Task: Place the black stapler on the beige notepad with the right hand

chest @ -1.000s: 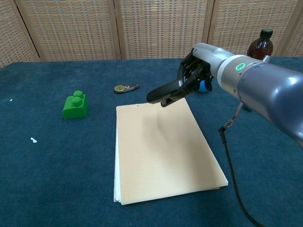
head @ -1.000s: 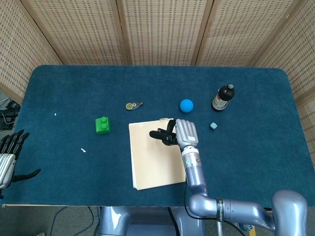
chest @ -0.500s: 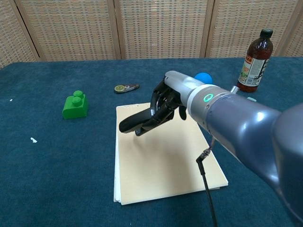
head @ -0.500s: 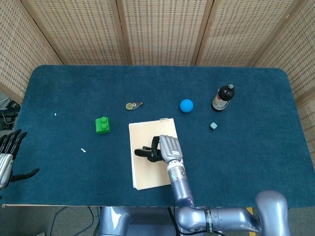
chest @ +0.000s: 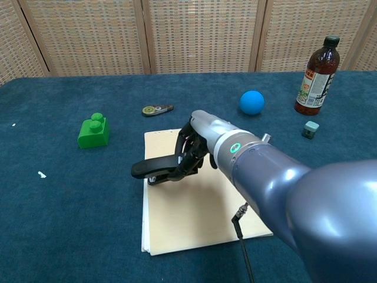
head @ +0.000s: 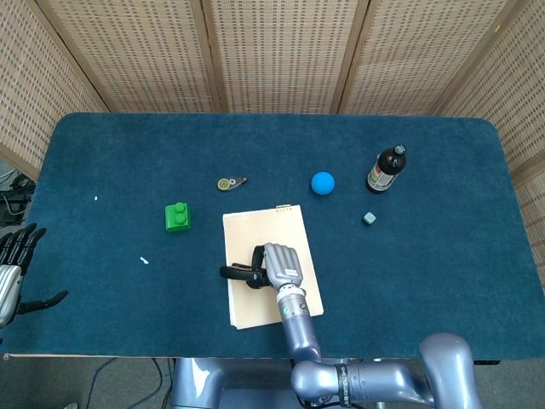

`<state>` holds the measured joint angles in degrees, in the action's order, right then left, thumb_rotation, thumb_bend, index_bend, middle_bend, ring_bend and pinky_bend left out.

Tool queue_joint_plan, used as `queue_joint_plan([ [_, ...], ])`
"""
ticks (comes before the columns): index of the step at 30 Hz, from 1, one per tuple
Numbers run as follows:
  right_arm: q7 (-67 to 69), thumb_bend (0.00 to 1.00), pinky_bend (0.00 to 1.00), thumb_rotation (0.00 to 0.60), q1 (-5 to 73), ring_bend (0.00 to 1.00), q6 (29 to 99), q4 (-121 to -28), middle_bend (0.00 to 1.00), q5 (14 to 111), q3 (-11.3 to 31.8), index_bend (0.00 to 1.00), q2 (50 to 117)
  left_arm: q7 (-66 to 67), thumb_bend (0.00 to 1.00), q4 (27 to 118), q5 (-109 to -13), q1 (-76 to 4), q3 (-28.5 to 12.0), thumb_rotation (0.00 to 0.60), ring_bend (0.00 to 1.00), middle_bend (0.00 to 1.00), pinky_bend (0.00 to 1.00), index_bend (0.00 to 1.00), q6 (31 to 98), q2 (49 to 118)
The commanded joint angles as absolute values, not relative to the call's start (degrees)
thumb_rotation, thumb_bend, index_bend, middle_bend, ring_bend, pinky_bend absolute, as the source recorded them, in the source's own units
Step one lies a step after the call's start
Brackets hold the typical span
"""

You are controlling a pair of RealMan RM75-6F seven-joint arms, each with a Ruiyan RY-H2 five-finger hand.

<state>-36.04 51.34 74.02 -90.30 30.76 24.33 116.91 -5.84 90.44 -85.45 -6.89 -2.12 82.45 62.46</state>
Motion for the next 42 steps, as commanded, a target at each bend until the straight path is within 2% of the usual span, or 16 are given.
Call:
queue_joint_plan([
  [1,-36.4,0.29,0.70,0.600,51.3,0.52,72.7,-89.9,0.58,31.4,23.3,0.72,116.6,-5.9,0.00,90.5,-85.5,-6.9,-2.1,0.600,0.00,0.00,0.00,0.00,82.6,62.5],
  [4,-37.7,0.26,0.45,0.600,51.3,0.34,71.7,-90.2,0.38,32.1,21.9,0.53,115.8,-6.2,0.00,90.5,-85.7,-6.8,-2.2,0.600,0.00,0.00,0.00,0.00,82.9,62.5],
  [6,-38.8,0.24,0.25,0.600,51.3,0.18,71.2,-90.9,0.22,31.9,21.4,0.40,115.1,-6.4,0.00,90.5,-85.8,-6.7,-2.2,0.600,0.00,0.00,0.00,0.00,83.1,62.4],
  [7,-39.4,0.24,0.18,0.600,51.4,0.11,71.2,-91.2,0.15,31.9,21.3,0.35,114.9,-6.4,0.00,90.5,-85.9,-6.7,-2.2,0.600,0.00,0.00,0.00,0.00,83.1,62.5],
  [9,-40.5,0.23,0.07,0.600,51.7,0.02,71.7,-91.3,0.05,32.8,20.9,0.27,114.5,-6.4,0.00,90.5,-85.9,-6.7,-2.1,0.600,0.00,0.00,0.00,0.00,83.1,62.5],
  [11,-41.3,0.23,0.03,0.600,51.8,0.00,72.2,-91.2,0.01,33.5,20.5,0.23,114.3,-6.3,0.00,90.6,-85.9,-6.7,-2.1,0.600,0.00,0.00,0.00,0.00,83.2,62.5],
  [20,-41.8,0.23,0.00,0.600,50.0,0.00,73.4,-92.8,0.00,34.8,20.1,0.22,111.1,-6.6,0.00,90.5,-85.9,-6.5,-2.2,0.600,0.00,0.00,0.00,0.00,83.4,62.4],
  [28,-40.9,0.23,0.00,0.600,46.0,0.00,75.7,-100.3,0.00,40.9,17.8,0.22,101.5,-6.9,0.00,90.3,-84.2,-6.6,-2.7,0.600,0.00,0.00,0.00,0.00,82.6,62.3],
  [32,-38.2,0.23,0.00,0.600,42.0,0.00,77.3,-104.5,0.00,46.5,14.8,0.20,94.1,-6.9,0.00,90.2,-83.5,-6.4,-3.0,0.600,0.00,0.00,0.00,0.00,82.7,62.2],
  [35,-35.2,0.22,0.00,0.600,37.7,0.00,79.0,-106.4,0.00,52.2,10.7,0.16,87.3,-6.2,0.00,90.2,-83.1,-6.4,-3.0,0.600,0.00,0.00,0.00,0.00,82.6,62.4],
  [42,-23.0,0.20,0.00,0.600,28.2,0.00,82.1,-104.2,0.00,64.5,2.4,0.06,76.6,-4.0,0.00,90.5,-82.9,-6.3,-2.9,0.600,0.00,0.00,0.00,0.00,82.4,62.8],
])
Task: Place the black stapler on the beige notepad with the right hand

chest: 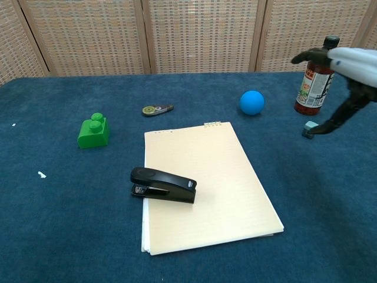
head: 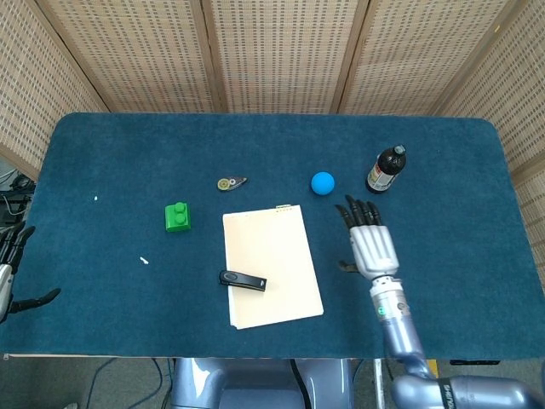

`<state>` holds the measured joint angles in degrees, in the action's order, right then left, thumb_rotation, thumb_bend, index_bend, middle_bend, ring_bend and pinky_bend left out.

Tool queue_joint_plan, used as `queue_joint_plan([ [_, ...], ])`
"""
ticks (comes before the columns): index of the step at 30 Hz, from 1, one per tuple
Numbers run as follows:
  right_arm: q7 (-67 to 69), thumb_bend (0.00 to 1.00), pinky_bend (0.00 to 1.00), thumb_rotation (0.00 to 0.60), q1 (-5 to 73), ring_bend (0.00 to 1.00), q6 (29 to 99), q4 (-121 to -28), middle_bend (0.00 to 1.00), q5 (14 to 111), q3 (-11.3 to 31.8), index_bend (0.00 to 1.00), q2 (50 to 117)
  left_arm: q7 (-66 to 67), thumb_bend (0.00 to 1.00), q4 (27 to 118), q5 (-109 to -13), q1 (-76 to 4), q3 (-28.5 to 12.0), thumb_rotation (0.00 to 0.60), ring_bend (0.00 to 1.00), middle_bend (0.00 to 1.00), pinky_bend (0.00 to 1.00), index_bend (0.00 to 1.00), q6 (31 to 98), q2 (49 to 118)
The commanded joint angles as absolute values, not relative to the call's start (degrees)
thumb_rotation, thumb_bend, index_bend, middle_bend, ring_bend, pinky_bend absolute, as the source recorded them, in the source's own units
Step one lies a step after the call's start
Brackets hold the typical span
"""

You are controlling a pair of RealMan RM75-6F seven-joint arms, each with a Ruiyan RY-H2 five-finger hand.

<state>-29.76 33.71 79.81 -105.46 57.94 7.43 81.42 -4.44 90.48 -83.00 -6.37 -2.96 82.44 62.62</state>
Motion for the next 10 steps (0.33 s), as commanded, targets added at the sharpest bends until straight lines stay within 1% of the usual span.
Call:
queue_joint_plan([
  [1,-21.6,0.20,0.00,0.600,27.1,0.00,82.5,-103.3,0.00,65.7,1.5,0.05,75.7,-3.7,0.00,90.5,-82.9,-6.3,-2.9,0.600,0.00,0.00,0.00,0.00,82.4,62.8],
  [2,-19.2,0.20,0.00,0.600,25.4,0.00,83.4,-102.0,0.00,67.6,0.2,0.04,74.5,-3.2,0.00,90.4,-82.8,-6.3,-2.8,0.600,0.00,0.00,0.00,0.00,82.4,63.0],
  [5,-13.7,0.20,0.00,0.600,22.0,0.00,85.8,-98.8,0.00,71.9,-1.5,0.03,73.2,-2.1,0.00,90.5,-82.5,-6.3,-2.8,0.600,0.00,0.00,0.00,0.00,82.2,63.2],
  [10,-8.0,0.20,0.00,0.600,18.3,0.00,88.8,-96.4,0.00,75.9,-2.7,0.03,72.2,-1.3,0.00,90.8,-82.6,-6.3,-2.7,0.600,0.00,0.00,0.00,0.00,82.2,63.3],
])
